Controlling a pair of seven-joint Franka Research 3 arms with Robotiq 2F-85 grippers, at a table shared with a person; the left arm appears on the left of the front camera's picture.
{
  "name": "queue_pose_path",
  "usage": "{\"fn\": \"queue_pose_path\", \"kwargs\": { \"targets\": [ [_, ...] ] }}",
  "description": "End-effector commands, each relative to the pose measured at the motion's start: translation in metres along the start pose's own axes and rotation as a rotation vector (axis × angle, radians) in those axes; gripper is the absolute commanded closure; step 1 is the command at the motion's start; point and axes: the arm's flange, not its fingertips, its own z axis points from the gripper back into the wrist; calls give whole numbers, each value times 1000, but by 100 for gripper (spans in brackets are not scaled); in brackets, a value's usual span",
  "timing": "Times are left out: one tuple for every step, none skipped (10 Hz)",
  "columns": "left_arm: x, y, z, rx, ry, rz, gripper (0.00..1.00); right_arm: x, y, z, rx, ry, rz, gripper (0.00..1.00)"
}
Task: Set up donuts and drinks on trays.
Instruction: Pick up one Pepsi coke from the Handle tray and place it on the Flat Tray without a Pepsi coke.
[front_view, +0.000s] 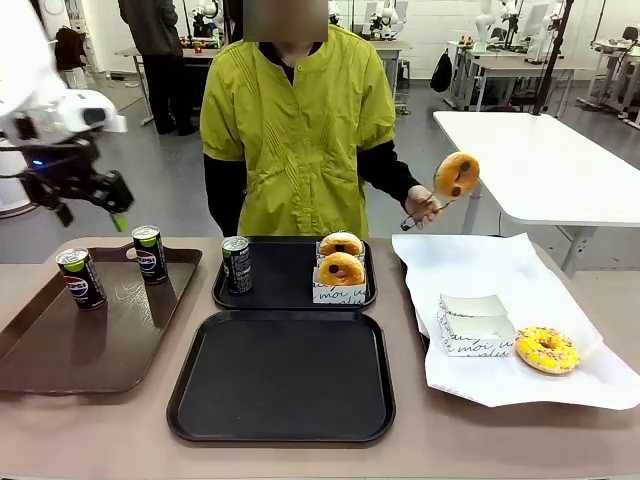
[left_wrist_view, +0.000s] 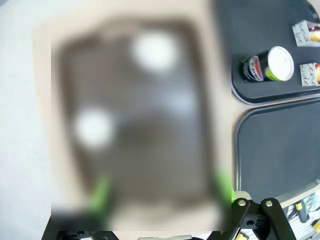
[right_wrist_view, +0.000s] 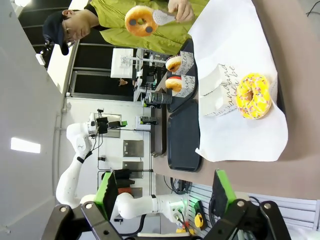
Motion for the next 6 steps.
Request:
{"fn": "queue_pose_path", "kwargs": {
  "targets": [
    [11, 33, -1, -52, 33, 43, 0, 0, 1, 0, 12, -4, 13, 0],
    [9, 48, -6, -38, 51, 70, 0, 0, 1, 0, 12, -4, 13, 0],
    [7, 59, -12, -25, 42, 94, 0, 0, 1, 0, 12, -4, 13, 0],
    [8, 66, -21, 7, 34, 102, 0, 0, 1, 0, 12, -4, 13, 0],
    [22, 73, -29, 36, 55, 109, 0, 0, 1, 0, 12, -4, 13, 0],
    [23, 78, -38, 53, 68, 126, 0, 0, 1, 0, 12, -4, 13, 0]
  ]
}}
